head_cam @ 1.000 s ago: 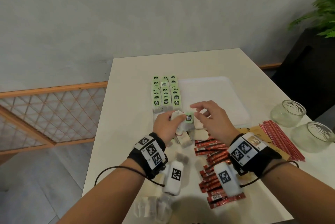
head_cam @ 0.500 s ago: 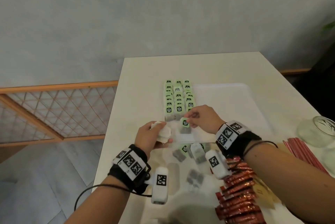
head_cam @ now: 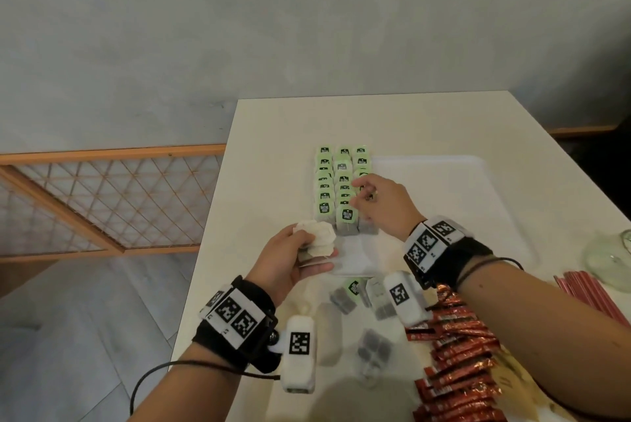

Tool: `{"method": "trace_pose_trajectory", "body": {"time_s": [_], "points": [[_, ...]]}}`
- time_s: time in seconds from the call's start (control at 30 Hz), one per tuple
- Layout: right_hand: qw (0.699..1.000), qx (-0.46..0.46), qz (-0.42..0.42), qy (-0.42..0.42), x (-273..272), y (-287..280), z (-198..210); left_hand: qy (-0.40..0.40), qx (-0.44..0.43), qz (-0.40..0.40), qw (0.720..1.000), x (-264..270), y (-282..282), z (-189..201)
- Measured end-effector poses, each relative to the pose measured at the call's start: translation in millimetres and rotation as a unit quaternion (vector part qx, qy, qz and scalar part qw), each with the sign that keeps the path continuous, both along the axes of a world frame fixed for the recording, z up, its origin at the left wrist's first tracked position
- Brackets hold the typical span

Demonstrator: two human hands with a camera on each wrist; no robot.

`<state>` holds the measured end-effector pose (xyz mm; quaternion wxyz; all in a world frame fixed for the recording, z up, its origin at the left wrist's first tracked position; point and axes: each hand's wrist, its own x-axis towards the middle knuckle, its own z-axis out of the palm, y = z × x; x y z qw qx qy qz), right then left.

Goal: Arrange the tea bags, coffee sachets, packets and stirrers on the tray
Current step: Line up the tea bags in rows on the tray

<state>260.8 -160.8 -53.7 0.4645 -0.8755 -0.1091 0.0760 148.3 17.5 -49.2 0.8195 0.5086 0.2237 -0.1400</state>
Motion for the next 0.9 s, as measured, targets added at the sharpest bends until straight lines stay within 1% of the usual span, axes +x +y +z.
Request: {"method": "trace_pose_trajectory", "body": {"time_s": [0.07,0.1,0.17,0.23,0.3,0.4,0.57,0.67,0.73,0.8,0.9], "points": [[1.0,0.023,-0.002,-0.003,-10,-6,4,-0.007,0.0,0.0,1.0,-2,-4,1],[0.999,0.039,0.01,-0.001,-17,-10,6,-0.008,0.002,-0.003,1.0,-3,-6,2],[0.996,0.069,0.061,-0.006,-31,-18,9,-0.01,0.006,-0.013,1.0,-6,-12,3],[0.991,0.058,0.119,-0.033,-45,-26,13,-0.013,0.009,-0.026,1.0,-10,-19,7],[0.986,0.037,0.154,-0.055,-54,-32,17,-0.019,0.007,-0.047,0.999,-14,-24,11],[0.983,0.051,0.171,-0.053,-64,-40,25,-0.032,0.029,-0.085,0.995,-20,-31,14],[0.977,0.065,0.191,-0.063,-73,-50,31,-0.04,0.056,-0.114,0.991,-28,-39,14],[0.979,0.07,0.178,-0.074,-77,-51,31,-0.042,0.06,-0.145,0.987,-31,-39,12],[0.983,0.078,0.149,-0.074,-76,-52,32,-0.032,0.05,-0.143,0.988,-33,-38,10],[0.989,0.073,0.106,-0.071,-73,-54,35,-0.012,0.041,-0.114,0.993,-34,-36,9],[0.995,0.04,0.049,-0.08,-61,-60,32,0.004,0.039,-0.055,0.998,-32,-31,7]]}}
